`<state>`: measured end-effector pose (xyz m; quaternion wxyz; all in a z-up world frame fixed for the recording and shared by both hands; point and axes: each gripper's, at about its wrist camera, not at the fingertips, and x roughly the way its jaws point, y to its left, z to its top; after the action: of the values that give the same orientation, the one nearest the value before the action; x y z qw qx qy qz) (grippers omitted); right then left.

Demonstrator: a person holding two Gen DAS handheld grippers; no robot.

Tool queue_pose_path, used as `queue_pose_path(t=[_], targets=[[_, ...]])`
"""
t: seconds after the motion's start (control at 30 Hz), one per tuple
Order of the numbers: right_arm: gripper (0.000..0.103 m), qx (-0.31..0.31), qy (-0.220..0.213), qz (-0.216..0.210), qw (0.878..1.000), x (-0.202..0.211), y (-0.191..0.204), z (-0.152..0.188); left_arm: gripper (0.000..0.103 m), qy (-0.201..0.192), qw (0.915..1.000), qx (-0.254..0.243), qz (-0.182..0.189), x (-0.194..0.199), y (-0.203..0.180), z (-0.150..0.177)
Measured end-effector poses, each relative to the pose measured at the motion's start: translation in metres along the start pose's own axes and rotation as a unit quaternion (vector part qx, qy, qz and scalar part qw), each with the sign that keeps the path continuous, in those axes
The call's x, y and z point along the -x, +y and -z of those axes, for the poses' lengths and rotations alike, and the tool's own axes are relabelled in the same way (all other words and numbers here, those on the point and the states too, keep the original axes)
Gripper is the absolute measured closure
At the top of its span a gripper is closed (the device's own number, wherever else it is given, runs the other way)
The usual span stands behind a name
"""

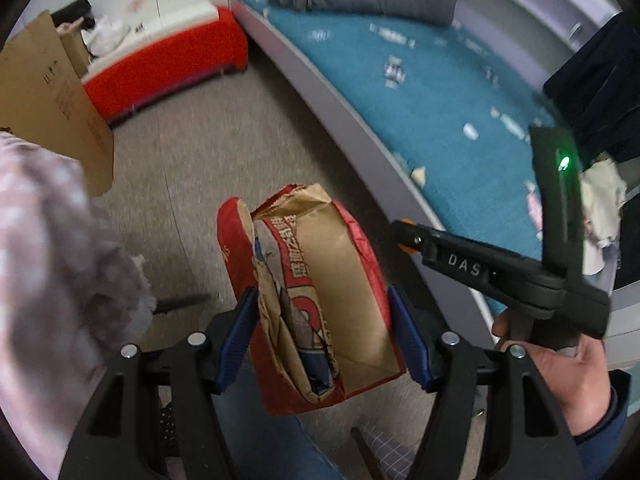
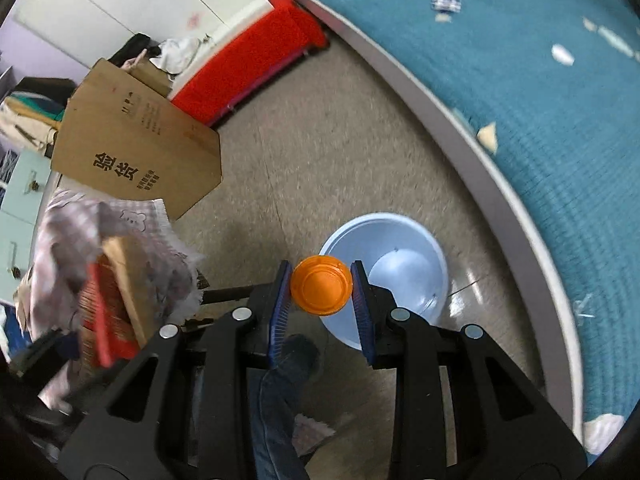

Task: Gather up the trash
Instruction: 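Carry the paper bag and orange cap over the blue bin and release both, then move both open tools back toward the table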

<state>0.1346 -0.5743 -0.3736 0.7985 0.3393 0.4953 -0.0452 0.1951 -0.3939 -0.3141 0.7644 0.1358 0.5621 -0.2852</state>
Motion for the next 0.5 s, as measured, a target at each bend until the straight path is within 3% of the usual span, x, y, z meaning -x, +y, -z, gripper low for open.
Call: queue_pose_path(t=[0.23,0.27,0.3,0.5], targets=[[0.073,-0.052,0.045,-0.029,0.997,-0.050,-0.022,-0.007,0.033,0.068,0.9977,-0.003,0.000,-0.064,0.006,-0.020],[0.068,-0.059,0.049,-0.031,0.997,-0.053,-0.024,-0.007,0.026,0.075,0.9971,-0.007,-0.005,-0.069,0.005,-0.020],[0.053,-0.067,0.052,-0.031,0.996,-0.057,-0.028,-0.007,0.020,0.078,0.9968,-0.011,-0.009,-0.072,0.005,-0.020],[0.030,-0.098,0.047,-0.031,0.994,-0.059,-0.041,-0.008,0.014,0.061,0.9979,-0.017,-0.015,-0.068,0.001,-0.024]])
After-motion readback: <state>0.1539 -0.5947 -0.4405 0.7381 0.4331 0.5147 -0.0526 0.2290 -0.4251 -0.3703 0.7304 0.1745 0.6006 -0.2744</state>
